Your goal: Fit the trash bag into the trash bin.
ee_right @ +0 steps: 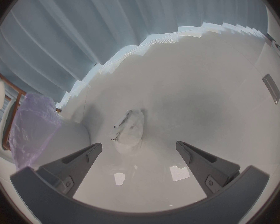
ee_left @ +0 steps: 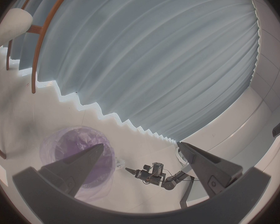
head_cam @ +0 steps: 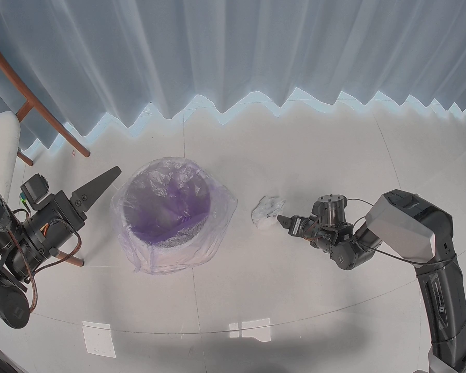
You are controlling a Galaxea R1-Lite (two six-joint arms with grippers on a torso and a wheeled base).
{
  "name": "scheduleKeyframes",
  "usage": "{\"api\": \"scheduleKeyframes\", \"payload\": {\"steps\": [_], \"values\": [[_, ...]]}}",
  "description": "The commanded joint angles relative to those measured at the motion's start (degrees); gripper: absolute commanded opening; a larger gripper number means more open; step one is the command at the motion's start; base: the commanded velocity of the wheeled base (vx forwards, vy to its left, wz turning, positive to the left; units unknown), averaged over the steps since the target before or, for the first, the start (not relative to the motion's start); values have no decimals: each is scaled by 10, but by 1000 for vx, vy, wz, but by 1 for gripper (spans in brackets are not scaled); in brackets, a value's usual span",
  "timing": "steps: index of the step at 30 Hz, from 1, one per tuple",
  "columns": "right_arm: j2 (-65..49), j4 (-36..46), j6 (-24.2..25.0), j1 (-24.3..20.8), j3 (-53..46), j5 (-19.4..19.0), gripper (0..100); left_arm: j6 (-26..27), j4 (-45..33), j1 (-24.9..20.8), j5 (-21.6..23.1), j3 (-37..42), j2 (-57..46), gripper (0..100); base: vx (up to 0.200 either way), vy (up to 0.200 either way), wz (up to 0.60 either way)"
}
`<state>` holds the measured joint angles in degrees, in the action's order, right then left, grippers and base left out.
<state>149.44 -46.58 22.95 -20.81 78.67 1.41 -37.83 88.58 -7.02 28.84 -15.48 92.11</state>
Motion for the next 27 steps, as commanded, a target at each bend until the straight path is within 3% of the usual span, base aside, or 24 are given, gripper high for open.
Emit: {"api": "scheduleKeyframes", "payload": {"steps": [1, 12, 20, 27], "values": [[1, 3, 17, 0, 23, 0, 100, 0, 0, 0, 1, 1, -1, 100, -200, 0, 0], [1, 21, 53, 3, 44, 0, 100, -1, 0, 3, 1, -2, -14, 100, -200, 0, 0], [5, 66, 84, -5, 49, -4, 100, 4, 0, 5, -3, 1, -18, 100, 0, 0, 0], [30, 87, 87, -15, 100, -8, 100, 52, 0, 20, -2, 9, -13, 100, 0, 0, 0]]}}
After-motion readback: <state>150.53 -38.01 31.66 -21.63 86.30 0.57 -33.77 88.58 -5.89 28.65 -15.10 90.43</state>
